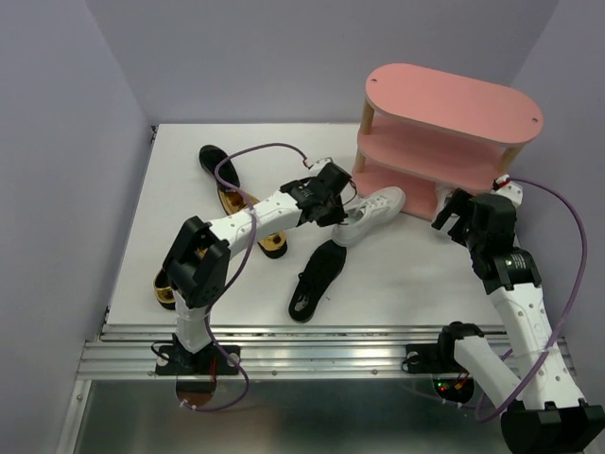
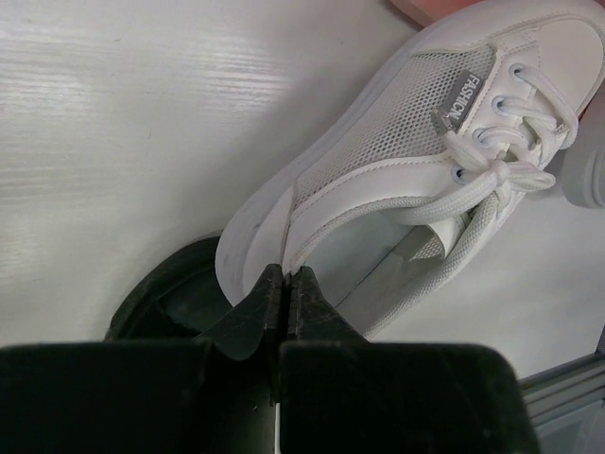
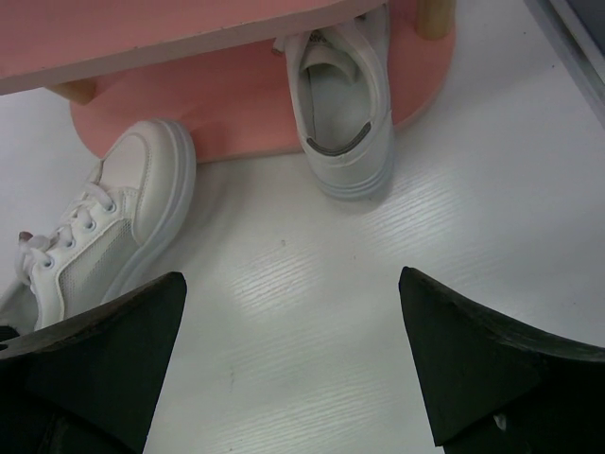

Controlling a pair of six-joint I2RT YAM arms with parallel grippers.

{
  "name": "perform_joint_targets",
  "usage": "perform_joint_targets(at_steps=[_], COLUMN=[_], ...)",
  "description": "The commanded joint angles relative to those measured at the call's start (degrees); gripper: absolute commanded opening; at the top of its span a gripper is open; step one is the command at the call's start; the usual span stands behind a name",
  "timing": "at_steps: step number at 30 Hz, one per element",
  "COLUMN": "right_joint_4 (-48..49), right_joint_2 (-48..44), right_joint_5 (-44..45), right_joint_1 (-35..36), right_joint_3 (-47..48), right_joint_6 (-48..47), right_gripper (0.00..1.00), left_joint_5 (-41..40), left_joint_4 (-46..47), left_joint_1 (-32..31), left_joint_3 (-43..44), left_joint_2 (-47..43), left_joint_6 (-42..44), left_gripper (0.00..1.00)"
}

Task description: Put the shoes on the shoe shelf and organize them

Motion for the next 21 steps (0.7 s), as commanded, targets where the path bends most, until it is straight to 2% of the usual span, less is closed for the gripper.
perform_joint_targets(at_steps=[1,14,21], right_joint_4=[-1.6,-4.9,-6.6], right_joint_2=[-2.0,-4.5,-4.7], right_joint_5=[2.3,-1.0,-1.0], right_joint_1=[-0.5,-0.5,-0.5], right_joint_3=[2.8,4.8,5.9], right_joint_6=[0.3,2.2,2.5], right_gripper=[1.00,1.00,1.00], left_joint_5=[-0.1,-0.9,-2.9], left_joint_4=[6.2,5.8,5.6], left_joint_1=[-0.4,-1.4,-2.0], left_joint_3=[8.1,24.3,29.0], left_joint_2=[1.3,14.7,19.1], left_joint_6=[-4.3,-10.2,-14.5], left_gripper=[0.00,0.00,0.00])
